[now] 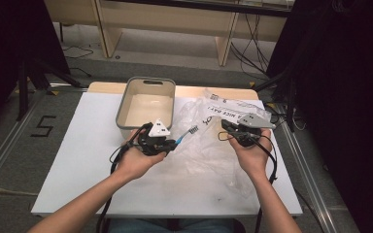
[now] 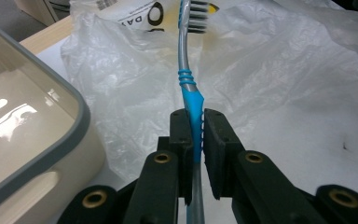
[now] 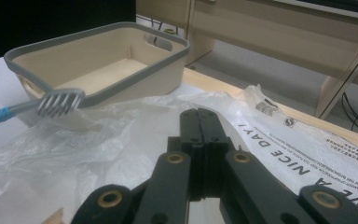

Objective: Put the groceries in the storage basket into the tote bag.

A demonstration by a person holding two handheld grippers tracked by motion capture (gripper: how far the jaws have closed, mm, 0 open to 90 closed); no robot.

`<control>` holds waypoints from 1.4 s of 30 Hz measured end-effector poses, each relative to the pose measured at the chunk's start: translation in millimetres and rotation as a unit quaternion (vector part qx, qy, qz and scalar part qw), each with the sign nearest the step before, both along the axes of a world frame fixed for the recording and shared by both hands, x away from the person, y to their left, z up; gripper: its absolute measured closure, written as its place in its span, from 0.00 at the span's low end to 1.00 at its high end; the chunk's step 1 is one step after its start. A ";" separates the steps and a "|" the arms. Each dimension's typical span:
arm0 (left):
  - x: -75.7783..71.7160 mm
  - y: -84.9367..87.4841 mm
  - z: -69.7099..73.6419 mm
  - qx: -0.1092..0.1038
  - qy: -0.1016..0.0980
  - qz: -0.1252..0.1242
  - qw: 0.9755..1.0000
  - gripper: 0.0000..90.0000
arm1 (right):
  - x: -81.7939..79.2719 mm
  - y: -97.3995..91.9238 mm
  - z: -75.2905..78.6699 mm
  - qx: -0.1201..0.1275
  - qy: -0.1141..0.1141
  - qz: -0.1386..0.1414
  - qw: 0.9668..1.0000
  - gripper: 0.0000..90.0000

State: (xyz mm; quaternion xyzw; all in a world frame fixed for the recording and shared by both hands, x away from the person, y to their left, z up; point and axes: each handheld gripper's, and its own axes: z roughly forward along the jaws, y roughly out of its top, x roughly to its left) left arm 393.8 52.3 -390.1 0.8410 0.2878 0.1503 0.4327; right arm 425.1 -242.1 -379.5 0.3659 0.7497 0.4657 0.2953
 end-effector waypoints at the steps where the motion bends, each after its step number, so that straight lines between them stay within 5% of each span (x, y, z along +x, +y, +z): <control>1: -1.6 -1.4 -0.3 0.001 0.000 -0.004 1.000 0.91 | 0.0 0.0 0.0 0.000 0.000 0.000 1.000 1.00; 17: -11.1 -32.7 -17.0 0.019 0.027 -0.021 0.999 0.91 | -0.5 0.8 0.2 0.000 0.000 0.001 1.000 1.00; 31: 4.5 -60.2 -31.0 0.026 0.047 -0.008 0.999 0.91 | -0.9 1.6 0.4 0.001 0.000 0.002 1.000 1.00; 42: 19.6 -81.9 -37.9 0.031 0.044 0.013 0.998 0.91 | -1.7 3.1 0.5 0.001 0.001 0.005 1.000 1.00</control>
